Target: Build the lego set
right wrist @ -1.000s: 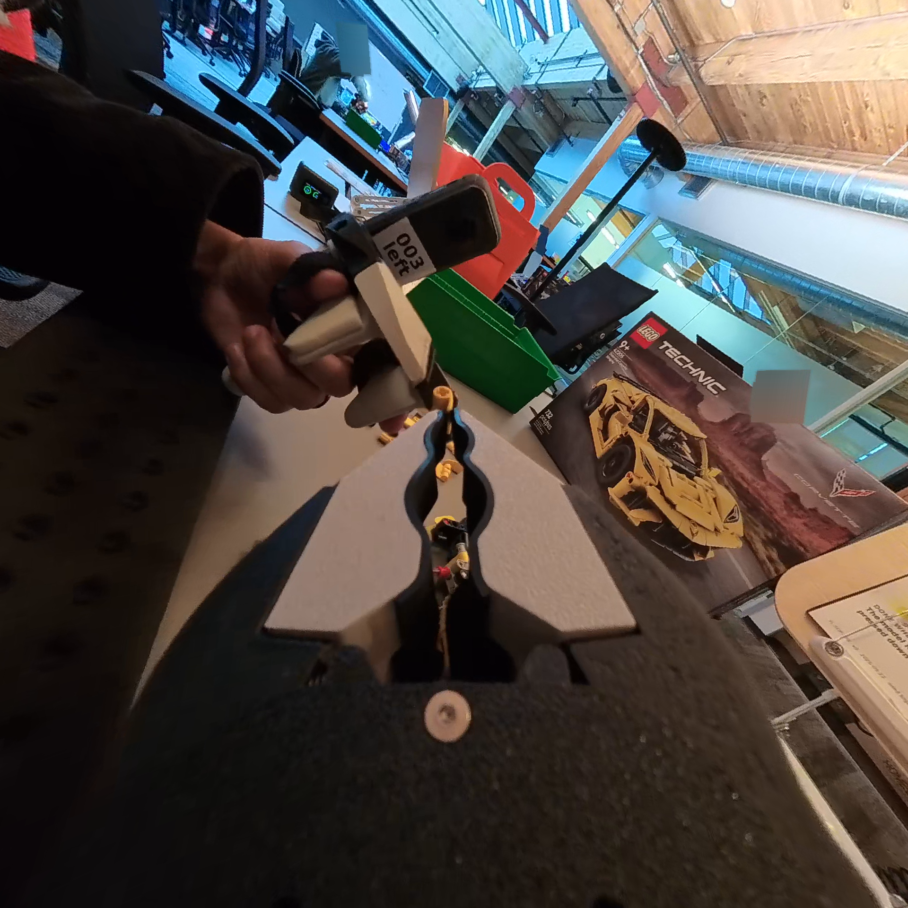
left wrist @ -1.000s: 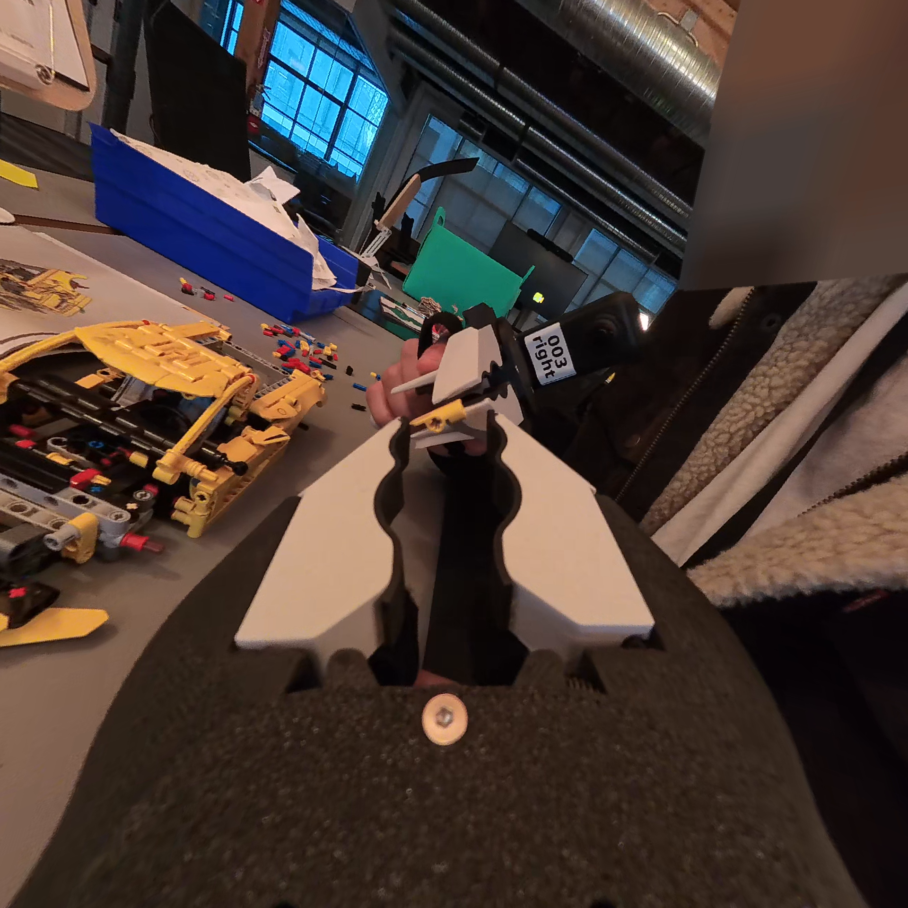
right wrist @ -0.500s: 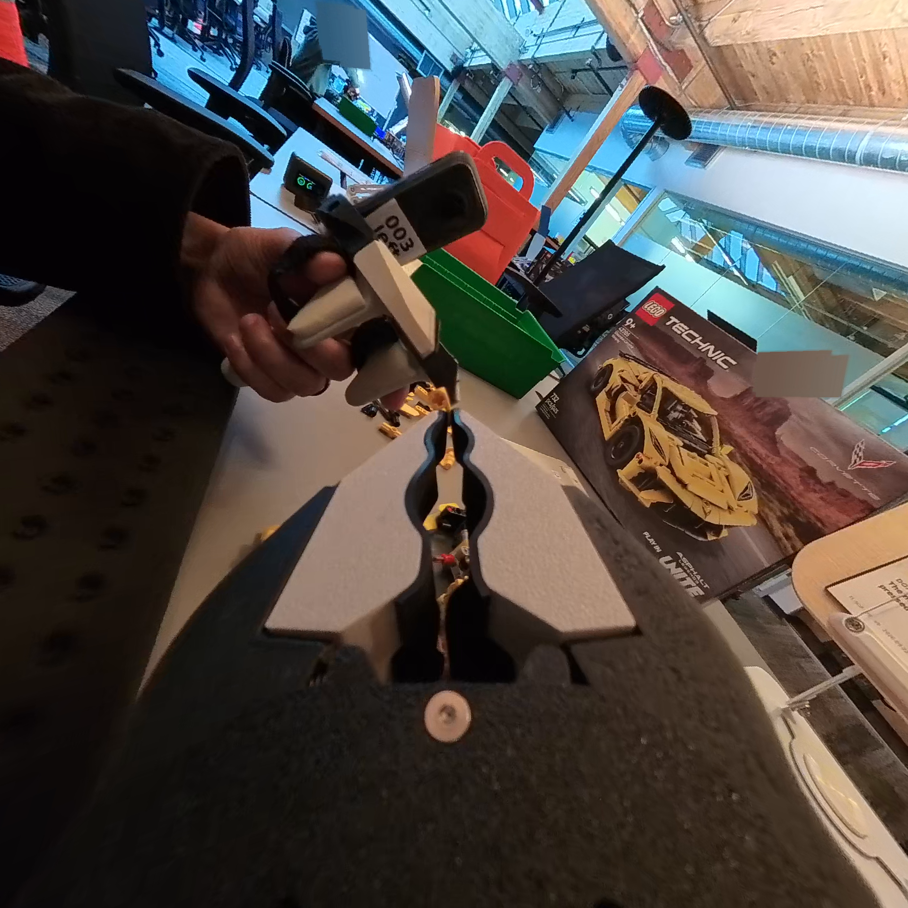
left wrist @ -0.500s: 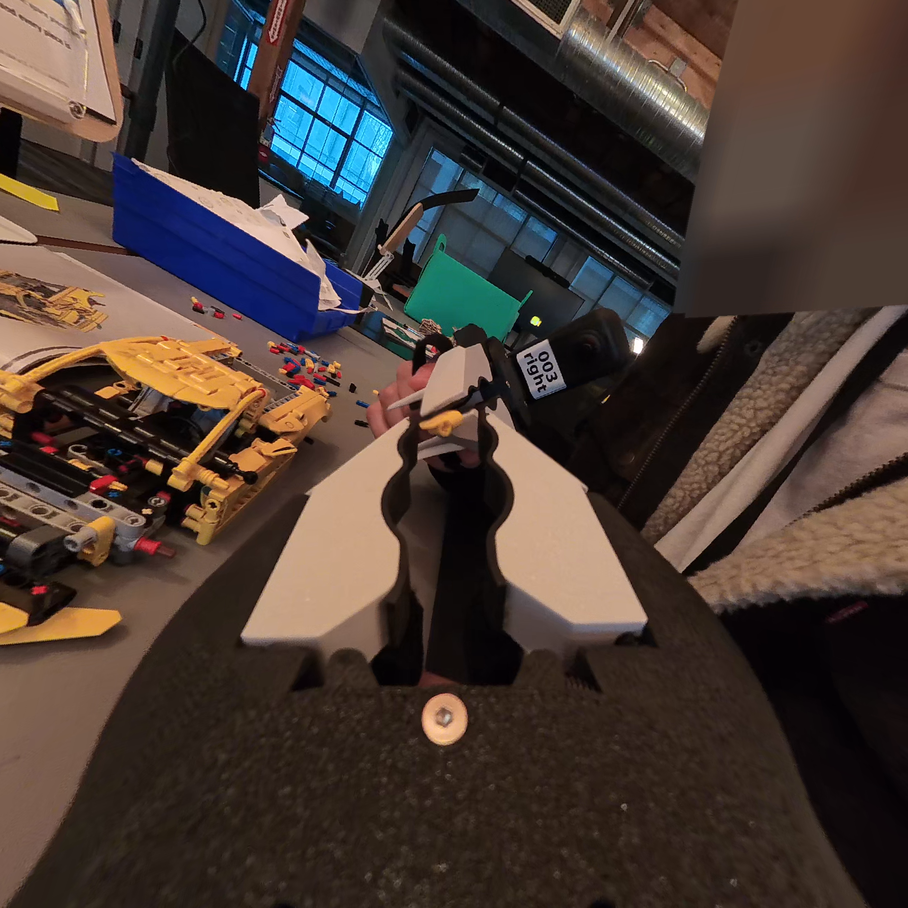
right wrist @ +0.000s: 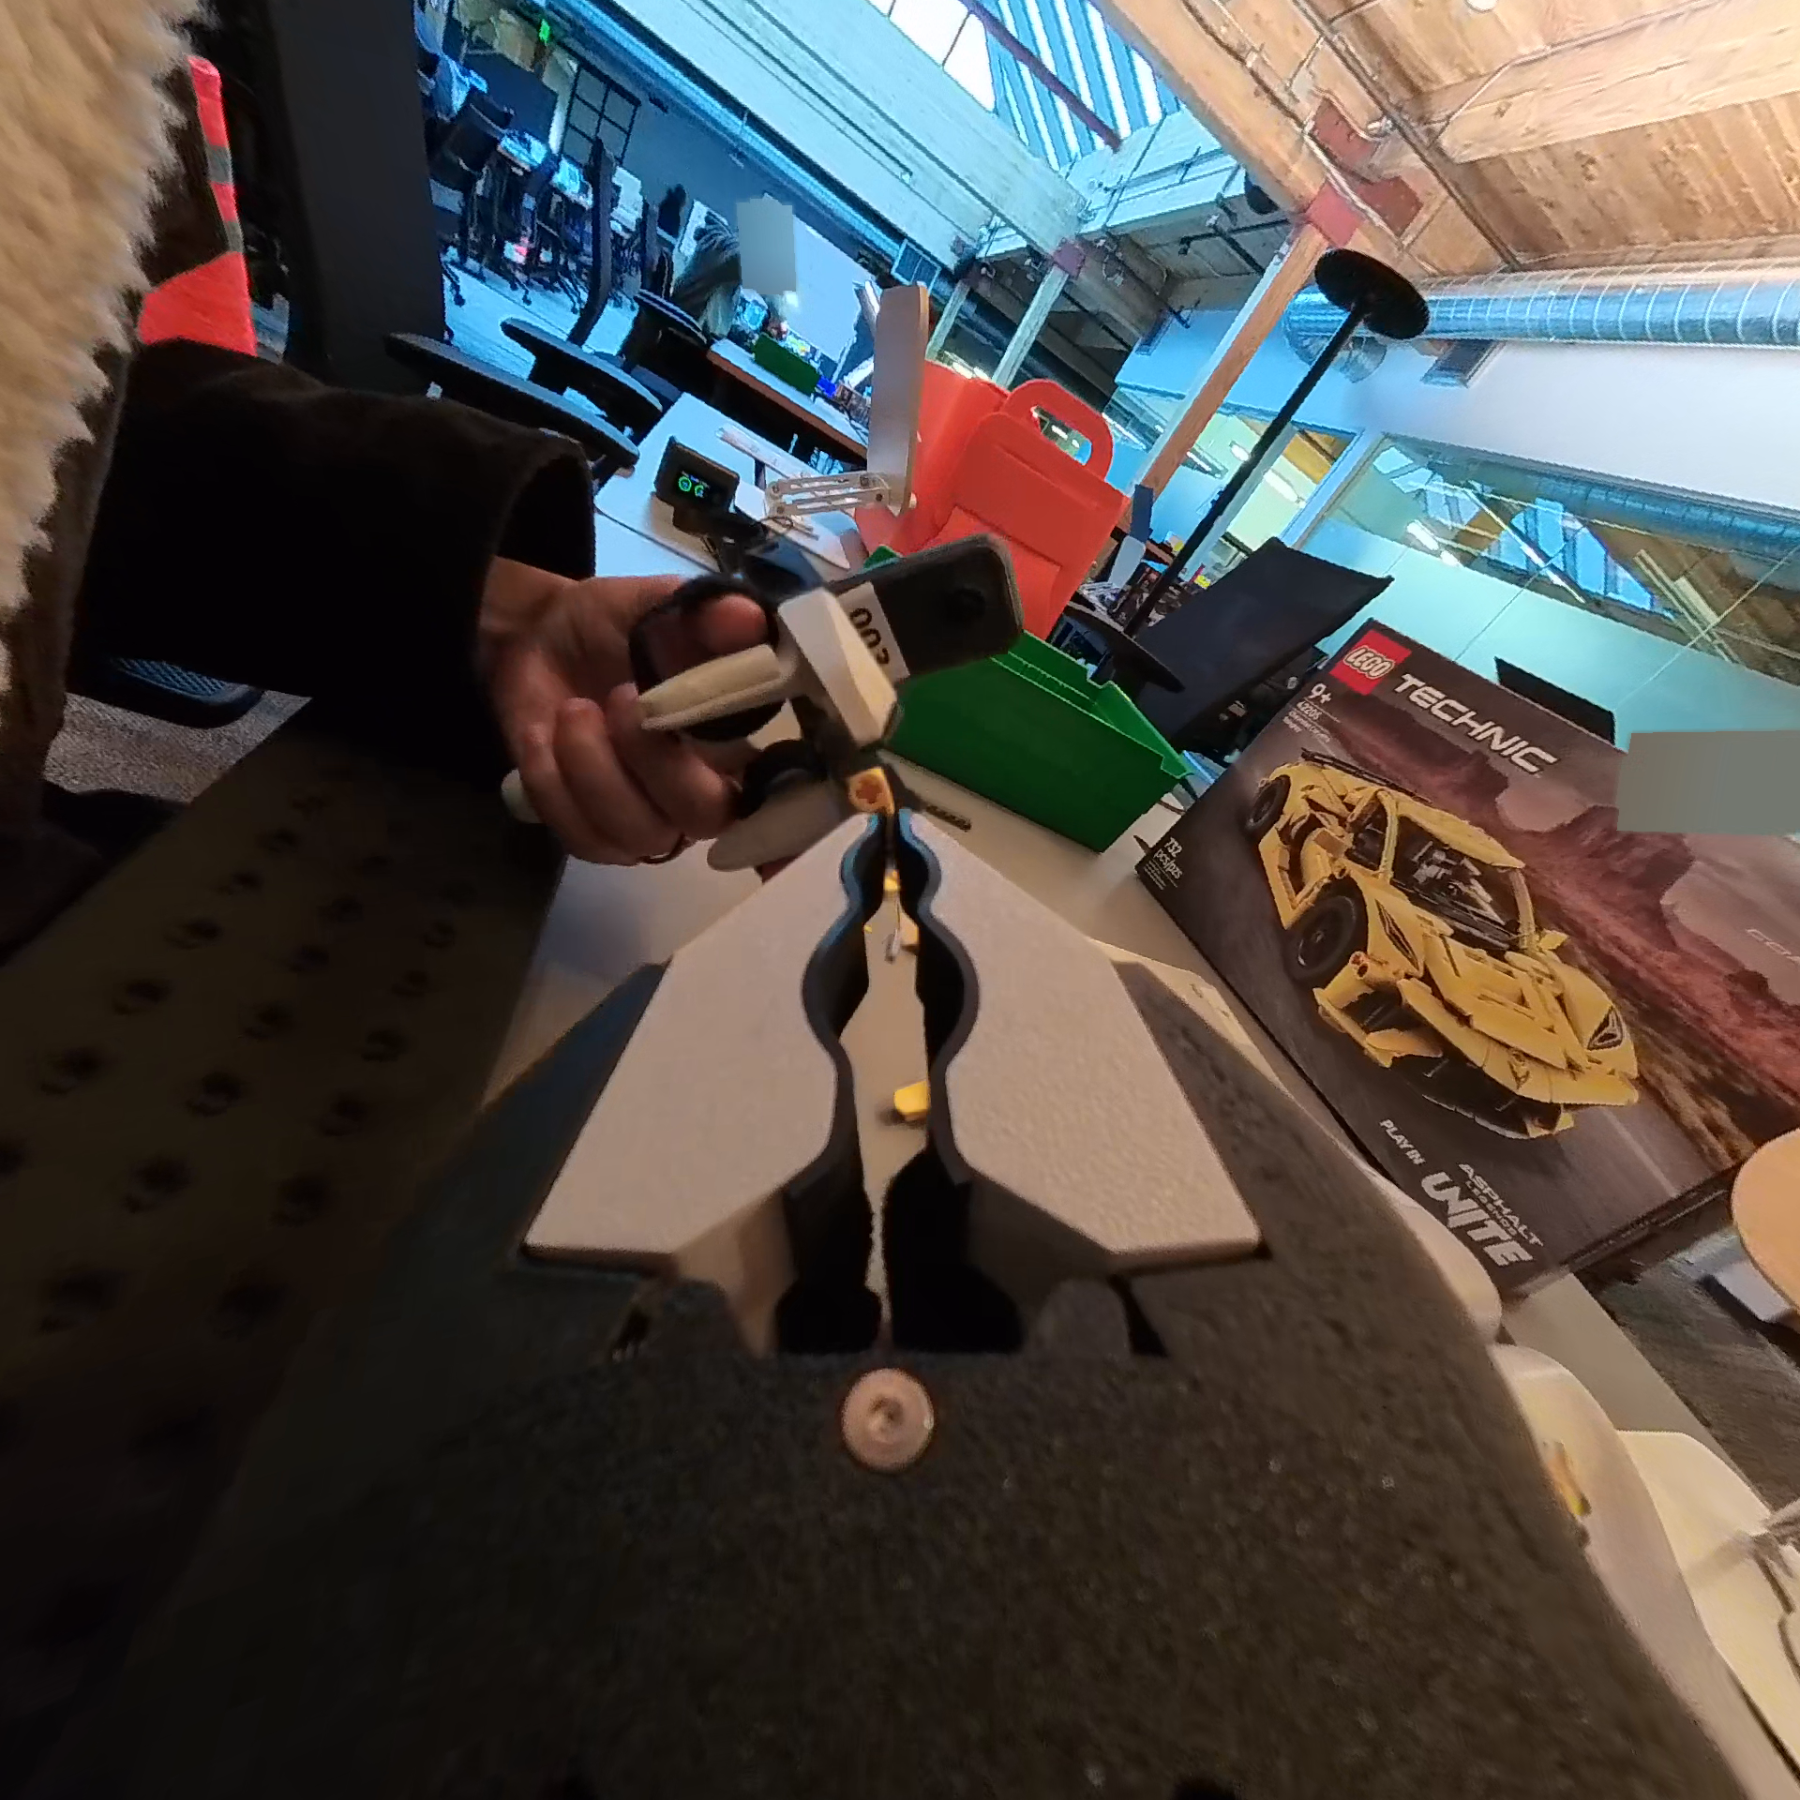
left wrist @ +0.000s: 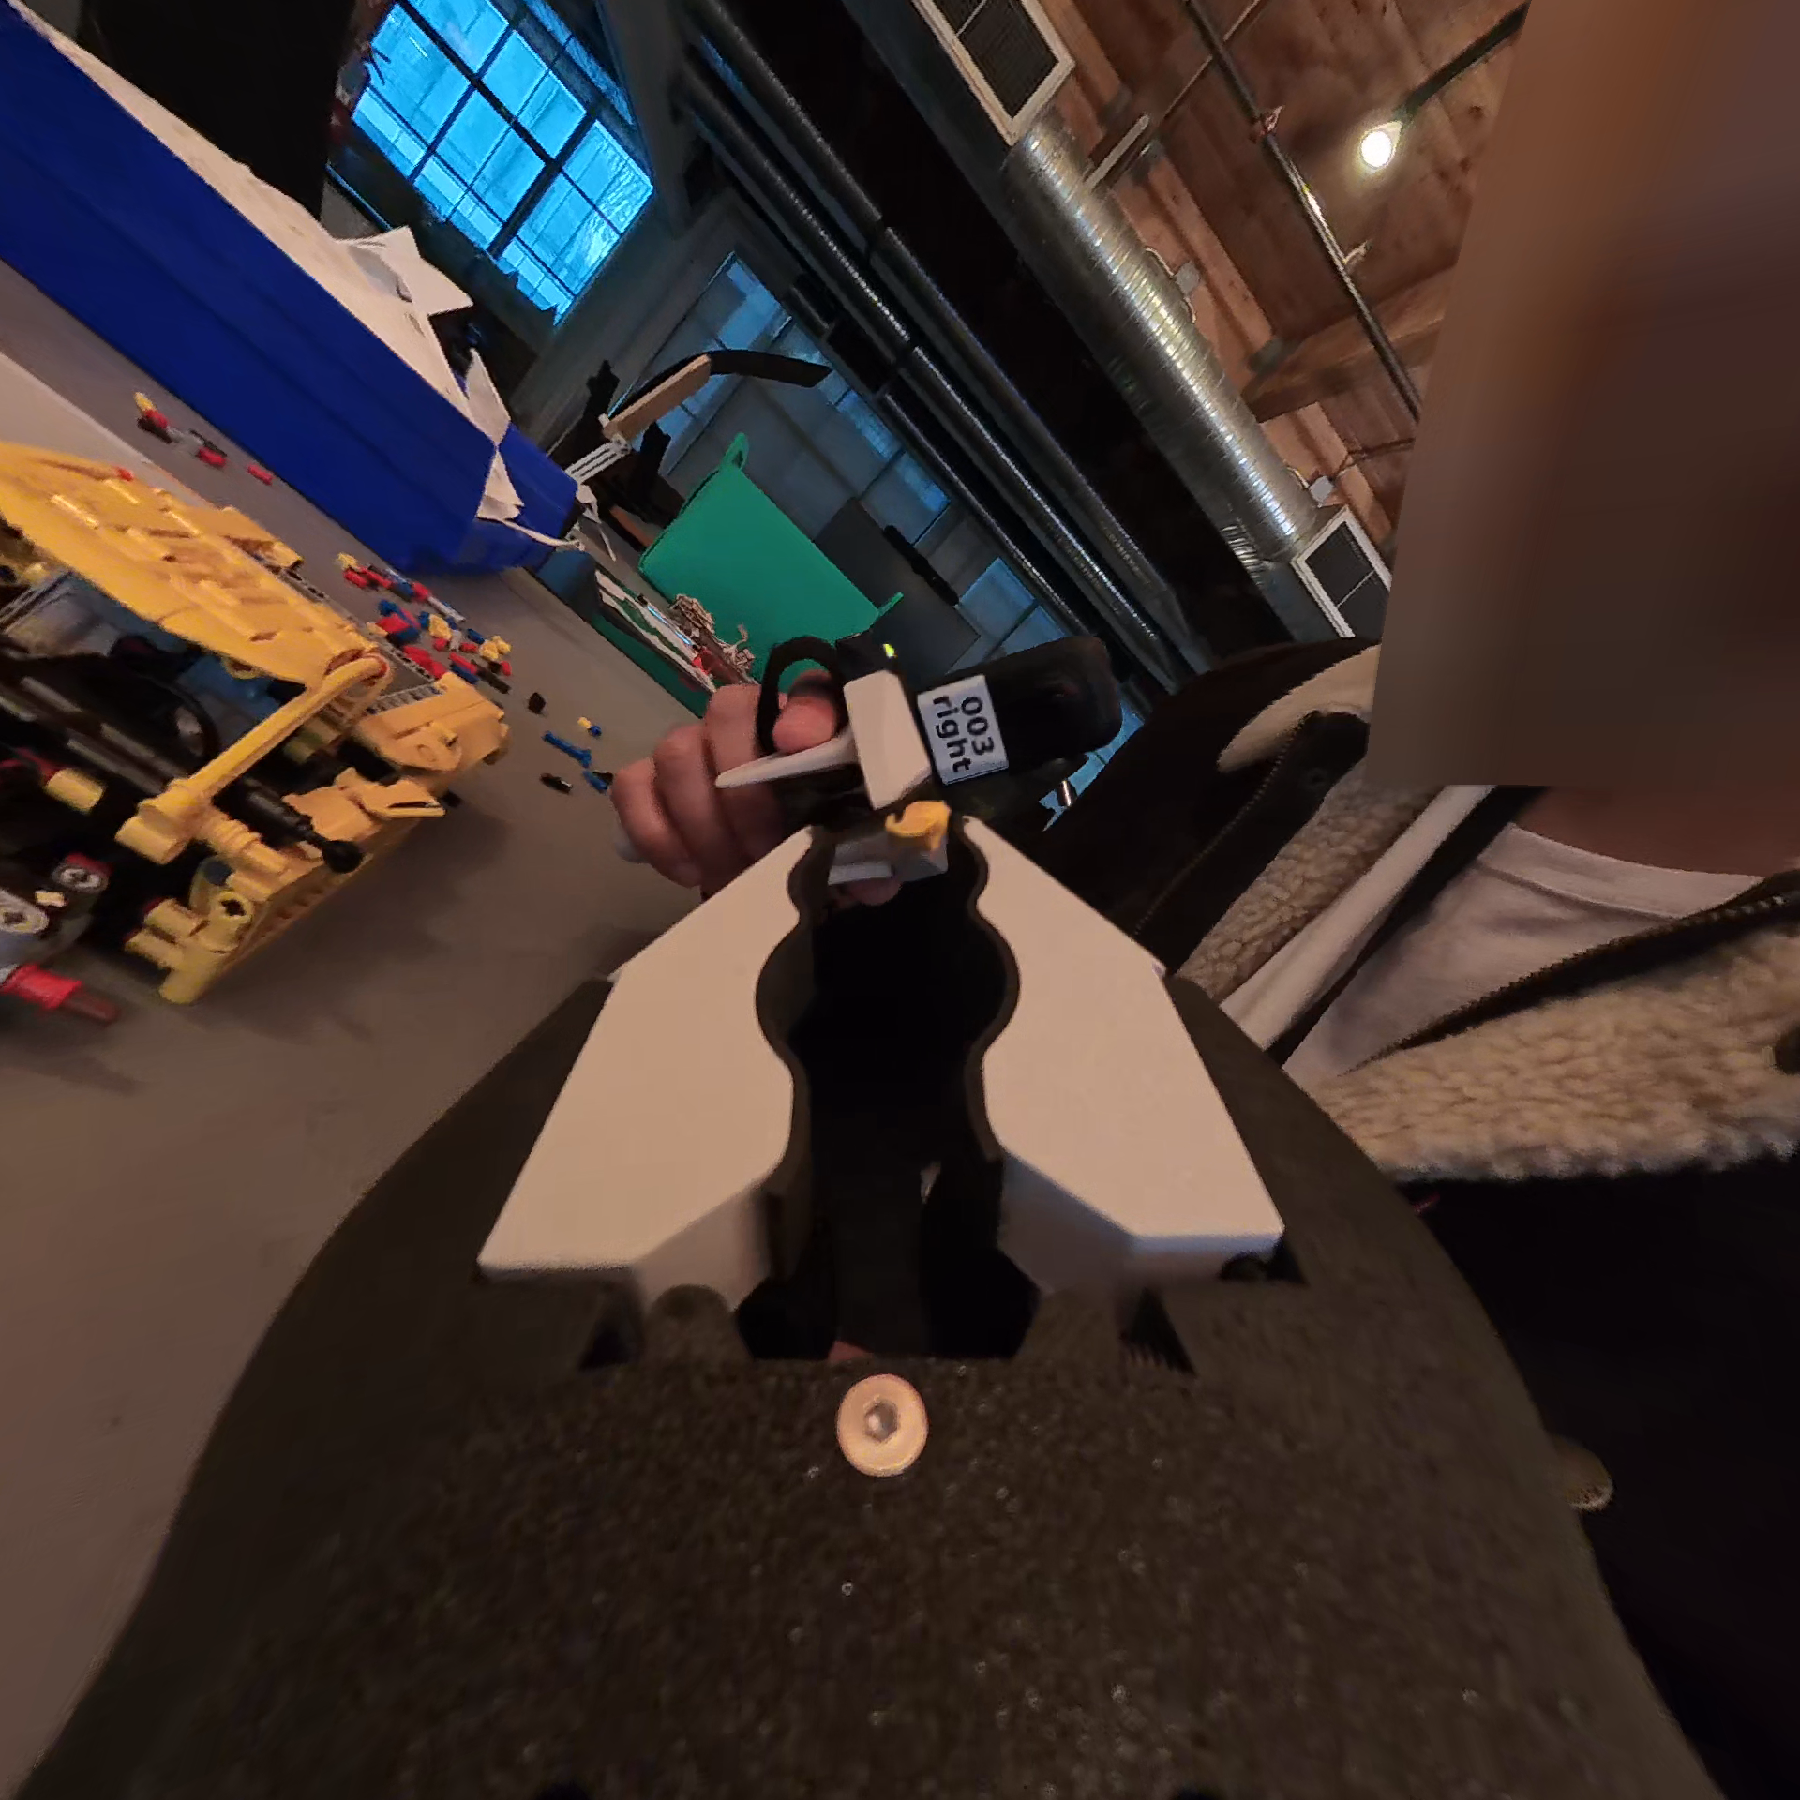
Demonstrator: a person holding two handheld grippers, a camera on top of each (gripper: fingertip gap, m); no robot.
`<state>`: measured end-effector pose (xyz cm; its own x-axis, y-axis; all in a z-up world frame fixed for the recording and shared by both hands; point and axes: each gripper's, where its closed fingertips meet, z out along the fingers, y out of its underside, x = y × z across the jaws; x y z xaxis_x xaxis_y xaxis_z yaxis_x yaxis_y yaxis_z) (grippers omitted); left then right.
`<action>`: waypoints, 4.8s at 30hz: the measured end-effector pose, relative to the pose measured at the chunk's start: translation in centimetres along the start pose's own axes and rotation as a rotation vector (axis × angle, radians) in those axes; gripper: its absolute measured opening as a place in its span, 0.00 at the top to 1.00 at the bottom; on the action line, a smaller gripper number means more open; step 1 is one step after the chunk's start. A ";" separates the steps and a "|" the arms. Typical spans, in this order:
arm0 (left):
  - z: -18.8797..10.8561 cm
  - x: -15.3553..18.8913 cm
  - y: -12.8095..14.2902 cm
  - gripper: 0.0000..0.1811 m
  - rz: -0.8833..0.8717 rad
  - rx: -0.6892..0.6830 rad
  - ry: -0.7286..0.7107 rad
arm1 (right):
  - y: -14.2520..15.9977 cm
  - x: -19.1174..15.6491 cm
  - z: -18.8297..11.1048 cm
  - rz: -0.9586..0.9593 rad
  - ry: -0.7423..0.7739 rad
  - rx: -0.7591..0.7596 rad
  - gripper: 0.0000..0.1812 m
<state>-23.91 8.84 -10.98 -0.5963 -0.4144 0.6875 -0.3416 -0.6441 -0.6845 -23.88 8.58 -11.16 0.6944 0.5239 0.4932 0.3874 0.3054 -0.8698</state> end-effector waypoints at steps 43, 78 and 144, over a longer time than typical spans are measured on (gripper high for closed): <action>1.2 1.3 0.0 0.96 0.588 -0.006 -0.180 | -0.8 0.7 -0.6 0.916 -0.318 0.207 1.00; 1.0 -0.1 -0.5 0.99 0.571 0.016 -0.268 | 0.4 0.5 -0.4 1.399 -0.488 0.224 1.00; -3.7 -7.2 7.3 0.99 0.708 -0.631 -0.534 | 10.5 -5.4 -3.8 0.790 -0.204 -0.841 0.77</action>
<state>-24.76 9.51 -21.82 -0.4639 -0.8859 -0.0002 -0.4472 0.2343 -0.8632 -21.22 5.91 -23.01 0.8411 0.4736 -0.2612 0.2235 -0.7441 -0.6295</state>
